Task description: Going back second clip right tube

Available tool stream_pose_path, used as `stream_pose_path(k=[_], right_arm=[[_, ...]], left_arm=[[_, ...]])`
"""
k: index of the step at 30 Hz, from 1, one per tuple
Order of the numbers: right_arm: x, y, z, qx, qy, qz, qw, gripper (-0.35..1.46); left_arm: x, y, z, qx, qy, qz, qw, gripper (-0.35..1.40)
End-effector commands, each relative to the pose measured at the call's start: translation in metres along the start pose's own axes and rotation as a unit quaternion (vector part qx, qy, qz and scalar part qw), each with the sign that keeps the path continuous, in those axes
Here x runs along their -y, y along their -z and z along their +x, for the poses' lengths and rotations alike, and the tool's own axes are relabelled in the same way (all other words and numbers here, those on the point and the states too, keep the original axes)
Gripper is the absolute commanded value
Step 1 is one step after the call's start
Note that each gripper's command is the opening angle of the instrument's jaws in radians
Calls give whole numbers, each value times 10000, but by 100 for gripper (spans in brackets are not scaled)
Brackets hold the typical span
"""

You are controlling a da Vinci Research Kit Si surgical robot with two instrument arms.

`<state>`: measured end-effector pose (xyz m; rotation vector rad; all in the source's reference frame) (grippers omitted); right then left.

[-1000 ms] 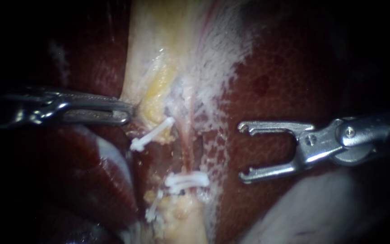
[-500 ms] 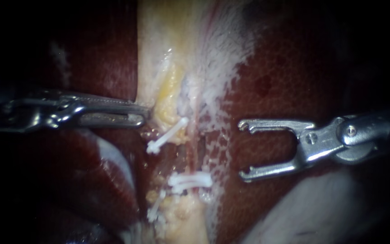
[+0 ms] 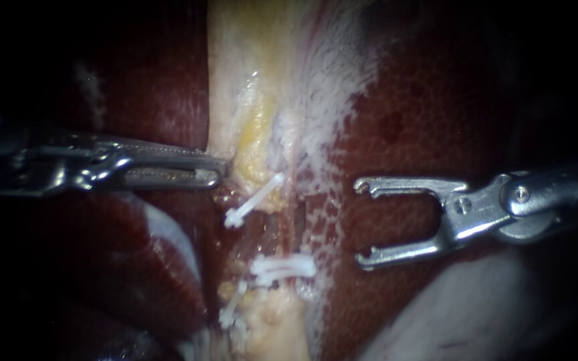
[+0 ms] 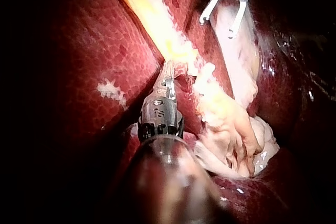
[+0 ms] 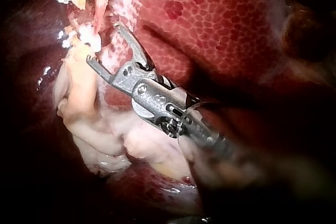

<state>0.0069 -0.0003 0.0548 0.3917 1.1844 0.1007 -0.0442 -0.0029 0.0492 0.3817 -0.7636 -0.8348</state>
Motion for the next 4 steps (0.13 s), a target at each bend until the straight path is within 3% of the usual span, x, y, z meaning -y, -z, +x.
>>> stream_pose_path(k=[1,4], right_arm=[[0,0,0,-2,0,-1,10000,60],[0,0,0,-2,1,0,10000,60]], left_arm=[[0,0,0,0,-1,0,10000,-18],[-1,0,0,-15,-2,-1,10000,-18]])
